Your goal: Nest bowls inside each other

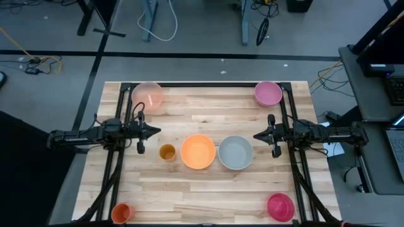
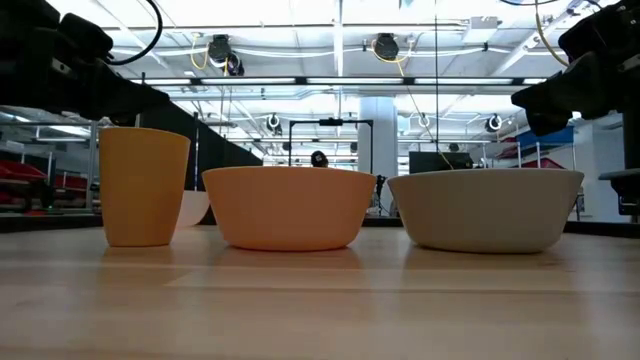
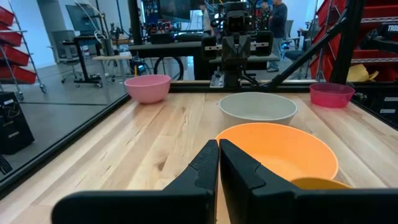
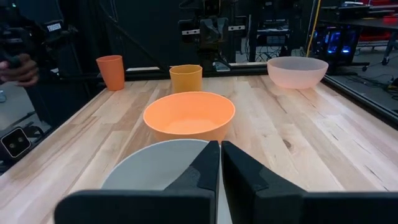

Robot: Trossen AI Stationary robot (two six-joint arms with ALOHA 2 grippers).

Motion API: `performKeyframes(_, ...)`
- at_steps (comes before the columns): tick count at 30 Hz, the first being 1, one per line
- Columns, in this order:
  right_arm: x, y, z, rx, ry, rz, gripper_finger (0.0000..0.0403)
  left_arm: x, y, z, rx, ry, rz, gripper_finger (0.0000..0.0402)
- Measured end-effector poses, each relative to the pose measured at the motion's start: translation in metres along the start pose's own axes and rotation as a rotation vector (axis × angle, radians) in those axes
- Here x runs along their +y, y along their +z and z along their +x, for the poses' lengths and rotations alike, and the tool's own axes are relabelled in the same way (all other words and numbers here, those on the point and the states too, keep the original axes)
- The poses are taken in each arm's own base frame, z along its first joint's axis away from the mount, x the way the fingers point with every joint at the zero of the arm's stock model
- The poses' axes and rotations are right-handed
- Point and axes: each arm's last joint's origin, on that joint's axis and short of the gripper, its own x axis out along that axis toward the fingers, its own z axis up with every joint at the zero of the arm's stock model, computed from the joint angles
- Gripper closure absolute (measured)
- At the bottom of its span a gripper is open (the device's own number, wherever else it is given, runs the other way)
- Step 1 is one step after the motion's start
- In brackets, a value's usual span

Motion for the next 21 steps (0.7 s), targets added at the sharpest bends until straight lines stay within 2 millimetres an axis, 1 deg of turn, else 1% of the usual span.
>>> performKeyframes(11,0.0,-0.0001,0.0,0.0,0.0,0.0,0.0403,0.0,0.0,0.0,0.0,0.0,0.032,0.0402)
performKeyframes(21,0.0,-0.0001,0.0,0.001,0.0,-0.016,0.0403,0.0008,-0.0001,0.0,0.003,0.028,0.027,0.0402)
